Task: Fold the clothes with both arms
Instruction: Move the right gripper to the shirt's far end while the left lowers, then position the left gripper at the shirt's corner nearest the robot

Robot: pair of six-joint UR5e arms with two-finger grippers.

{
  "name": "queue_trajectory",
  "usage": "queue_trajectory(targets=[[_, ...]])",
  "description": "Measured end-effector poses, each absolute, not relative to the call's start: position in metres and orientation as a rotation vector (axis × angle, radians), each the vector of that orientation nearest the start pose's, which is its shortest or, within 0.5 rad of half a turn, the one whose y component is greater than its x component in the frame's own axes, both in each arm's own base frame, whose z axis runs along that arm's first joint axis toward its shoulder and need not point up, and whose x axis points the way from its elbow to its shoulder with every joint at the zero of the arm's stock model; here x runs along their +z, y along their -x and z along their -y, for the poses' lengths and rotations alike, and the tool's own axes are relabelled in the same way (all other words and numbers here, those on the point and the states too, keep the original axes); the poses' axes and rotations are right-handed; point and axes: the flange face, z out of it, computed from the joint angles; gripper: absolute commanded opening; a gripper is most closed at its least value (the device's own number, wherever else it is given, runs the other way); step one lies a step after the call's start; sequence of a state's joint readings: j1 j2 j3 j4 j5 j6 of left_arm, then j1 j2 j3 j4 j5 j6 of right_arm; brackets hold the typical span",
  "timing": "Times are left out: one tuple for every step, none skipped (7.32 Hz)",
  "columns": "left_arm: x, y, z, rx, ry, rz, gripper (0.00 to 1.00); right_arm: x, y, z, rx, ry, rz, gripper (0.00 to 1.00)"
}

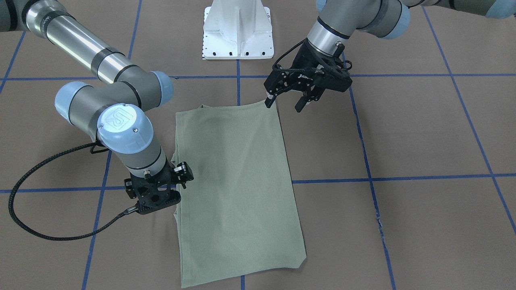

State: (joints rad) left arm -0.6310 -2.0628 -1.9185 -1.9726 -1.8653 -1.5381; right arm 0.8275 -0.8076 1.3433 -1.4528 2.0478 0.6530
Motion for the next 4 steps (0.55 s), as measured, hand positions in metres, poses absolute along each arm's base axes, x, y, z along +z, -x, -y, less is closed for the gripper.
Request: queue_trajectory(targets=[[0.188,-0.429,0.410,-0.348,-0.079,-1.247,1.00,0.278,0.436,0.601,-0.215,-0.186,0.804,1.00],[0.198,-0.455,0.386,-0.367,-0.002,-1.219,1.00,0.281,0.417,0.580,-0.194,-0.167,0.832,1.00],[0.207,-0.478,0.363,-0.401,0.047,-1.181,0.99,0.282,0.401,0.561,-0.176,-0.151,0.850,1.00],[0.214,-0.500,0.341,-0.436,0.082,-1.127,0.98,0.283,0.390,0.549,-0.161,-0.140,0.861,1.00]])
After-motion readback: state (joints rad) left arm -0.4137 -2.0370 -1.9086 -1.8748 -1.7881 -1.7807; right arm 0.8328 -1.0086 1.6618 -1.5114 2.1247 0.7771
